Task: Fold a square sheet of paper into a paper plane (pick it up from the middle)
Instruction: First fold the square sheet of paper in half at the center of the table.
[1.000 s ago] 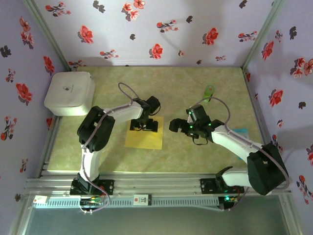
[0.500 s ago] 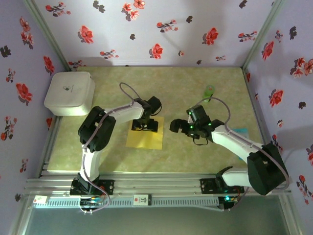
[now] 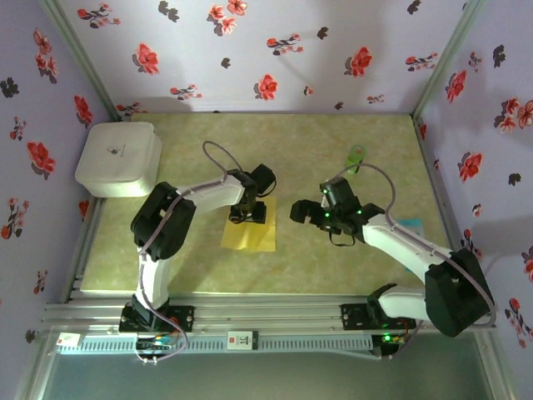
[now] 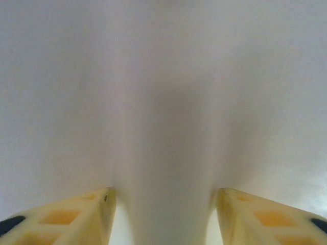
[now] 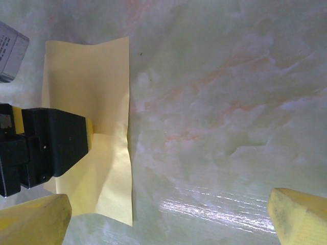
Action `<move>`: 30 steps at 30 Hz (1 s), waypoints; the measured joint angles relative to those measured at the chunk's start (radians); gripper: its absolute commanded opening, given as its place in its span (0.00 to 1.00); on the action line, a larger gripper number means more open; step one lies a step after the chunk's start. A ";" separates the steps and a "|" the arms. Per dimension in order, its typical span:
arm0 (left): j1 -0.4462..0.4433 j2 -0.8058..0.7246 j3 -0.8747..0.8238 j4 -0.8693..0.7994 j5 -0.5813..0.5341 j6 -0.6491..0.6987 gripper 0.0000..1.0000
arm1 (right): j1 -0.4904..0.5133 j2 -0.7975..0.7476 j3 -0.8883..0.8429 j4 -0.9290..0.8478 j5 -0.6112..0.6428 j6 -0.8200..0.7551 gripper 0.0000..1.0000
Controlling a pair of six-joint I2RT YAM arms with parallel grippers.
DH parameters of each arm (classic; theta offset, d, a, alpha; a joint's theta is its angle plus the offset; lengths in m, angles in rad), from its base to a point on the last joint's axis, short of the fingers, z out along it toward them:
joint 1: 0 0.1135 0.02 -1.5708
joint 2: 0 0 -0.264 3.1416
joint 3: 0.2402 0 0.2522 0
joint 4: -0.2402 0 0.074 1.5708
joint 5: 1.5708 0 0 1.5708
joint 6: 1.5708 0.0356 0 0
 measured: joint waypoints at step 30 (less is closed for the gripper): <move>-0.003 -0.207 -0.143 0.526 0.505 -0.228 0.38 | -0.080 -0.192 -0.014 -0.173 0.266 0.056 0.99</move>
